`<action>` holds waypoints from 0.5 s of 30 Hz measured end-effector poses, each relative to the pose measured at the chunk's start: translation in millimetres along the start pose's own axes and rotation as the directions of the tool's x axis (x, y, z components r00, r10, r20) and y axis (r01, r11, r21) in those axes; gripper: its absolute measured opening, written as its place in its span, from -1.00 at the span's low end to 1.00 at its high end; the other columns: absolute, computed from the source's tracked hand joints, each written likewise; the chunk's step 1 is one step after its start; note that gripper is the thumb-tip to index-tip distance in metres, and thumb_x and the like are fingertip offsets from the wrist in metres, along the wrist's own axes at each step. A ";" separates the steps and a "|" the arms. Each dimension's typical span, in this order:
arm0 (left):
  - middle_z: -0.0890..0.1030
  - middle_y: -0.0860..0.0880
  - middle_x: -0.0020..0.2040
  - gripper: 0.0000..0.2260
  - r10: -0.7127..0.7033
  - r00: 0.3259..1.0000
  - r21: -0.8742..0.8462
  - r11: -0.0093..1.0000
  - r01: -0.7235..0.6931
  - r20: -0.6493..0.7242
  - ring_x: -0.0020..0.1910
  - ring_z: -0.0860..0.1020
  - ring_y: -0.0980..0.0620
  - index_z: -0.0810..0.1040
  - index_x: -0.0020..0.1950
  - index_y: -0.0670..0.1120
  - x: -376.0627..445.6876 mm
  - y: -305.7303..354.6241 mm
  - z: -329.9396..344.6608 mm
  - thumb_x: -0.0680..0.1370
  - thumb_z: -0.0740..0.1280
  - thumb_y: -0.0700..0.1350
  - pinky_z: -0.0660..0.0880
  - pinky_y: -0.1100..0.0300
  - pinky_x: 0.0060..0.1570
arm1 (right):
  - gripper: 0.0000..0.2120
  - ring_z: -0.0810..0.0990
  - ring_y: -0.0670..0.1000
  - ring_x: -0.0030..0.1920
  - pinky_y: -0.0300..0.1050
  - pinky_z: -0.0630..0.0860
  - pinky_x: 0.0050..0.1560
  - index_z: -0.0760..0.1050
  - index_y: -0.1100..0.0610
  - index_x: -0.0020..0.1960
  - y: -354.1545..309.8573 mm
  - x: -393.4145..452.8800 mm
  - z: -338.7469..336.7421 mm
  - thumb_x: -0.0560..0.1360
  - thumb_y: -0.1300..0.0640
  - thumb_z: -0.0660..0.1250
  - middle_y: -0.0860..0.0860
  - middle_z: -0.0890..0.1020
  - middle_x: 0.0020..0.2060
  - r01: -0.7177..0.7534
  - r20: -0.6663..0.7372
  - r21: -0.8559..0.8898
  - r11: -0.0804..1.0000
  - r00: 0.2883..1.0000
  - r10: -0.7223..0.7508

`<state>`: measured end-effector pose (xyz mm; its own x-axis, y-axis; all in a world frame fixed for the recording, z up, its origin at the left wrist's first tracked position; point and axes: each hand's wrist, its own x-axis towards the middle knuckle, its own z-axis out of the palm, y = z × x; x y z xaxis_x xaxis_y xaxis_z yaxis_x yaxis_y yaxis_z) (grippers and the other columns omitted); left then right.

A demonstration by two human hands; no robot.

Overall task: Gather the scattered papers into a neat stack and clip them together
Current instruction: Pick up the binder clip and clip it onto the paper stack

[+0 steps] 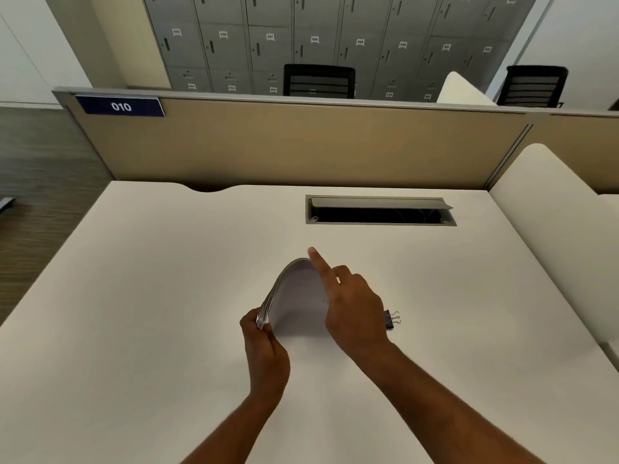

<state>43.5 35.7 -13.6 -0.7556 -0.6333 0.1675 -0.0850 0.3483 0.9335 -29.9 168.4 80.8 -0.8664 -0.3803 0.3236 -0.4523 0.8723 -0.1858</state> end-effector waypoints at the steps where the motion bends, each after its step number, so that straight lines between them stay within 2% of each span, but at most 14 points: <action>1: 0.50 -0.05 0.01 -0.59 0.016 1.000 0.009 1.000 -0.016 -0.002 -0.03 0.50 0.08 0.28 0.18 0.06 0.6 1.2 0.1 0.57 0.11 -0.45 0.43 0.30 -0.04 | 0.00 0.55 0.03 -0.16 -0.17 0.38 -0.43 0.03 -0.14 0.65 -1.8 3.3 0.6 0.40 0.30 0.47 0.04 0.60 0.06 0.009 0.030 -0.040 0.999 1.000 -0.008; 3: 0.48 -0.01 -0.02 -0.57 0.045 0.999 0.023 0.999 -0.045 -0.004 -0.04 0.48 0.16 0.28 0.17 0.06 2.2 2.7 -0.5 0.55 0.11 -0.47 0.39 0.43 -0.06 | 0.01 0.53 0.06 -0.14 -0.15 0.33 -0.41 0.01 -0.14 0.65 -4.1 11.0 1.8 0.40 0.31 0.47 0.09 0.59 0.00 0.038 0.054 -0.090 0.995 0.998 -0.033; 7: 0.49 0.00 -0.03 -0.50 0.017 1.000 0.007 1.000 -0.017 -0.004 -0.06 0.48 0.13 0.26 0.15 0.15 3.6 0.1 -2.4 0.54 0.10 -0.47 0.39 0.44 -0.08 | 0.01 0.47 0.07 -0.10 -0.11 0.38 -0.36 -0.22 -0.16 0.65 -2.6 24.9 10.2 0.50 0.26 0.38 0.12 0.54 -0.03 0.034 0.077 -0.139 0.990 0.997 -0.023; 11: 0.49 -0.01 -0.01 -0.50 0.015 1.000 0.009 1.000 -0.015 -0.011 -0.03 0.49 0.14 0.27 0.16 0.13 2.6 -3.5 -2.7 0.53 0.11 -0.48 0.38 0.48 -0.07 | -0.15 0.45 0.08 -0.02 -0.10 0.38 -0.32 -0.09 -0.18 0.65 5.9 33.7 13.2 0.56 0.30 0.24 0.09 0.54 0.04 0.054 0.132 -0.148 0.988 0.991 -0.034; 15: 0.49 -0.04 -0.03 -0.52 0.029 0.999 0.011 1.000 -0.029 -0.023 -0.05 0.48 0.14 0.28 0.16 0.10 3.9 -5.3 -2.0 0.53 0.12 -0.49 0.37 0.48 -0.07 | -0.14 0.43 0.07 -0.03 -0.12 0.35 -0.33 -0.09 -0.21 0.65 7.7 39.5 12.4 0.56 0.31 0.24 0.06 0.49 0.03 0.045 0.142 -0.132 0.990 0.989 -0.026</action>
<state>42.3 30.0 -17.3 -0.7423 -0.6390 0.2018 -0.0701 0.3736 0.9249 -70.2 156.3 80.6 -0.8755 -0.4429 0.1930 -0.4591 0.8871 -0.0469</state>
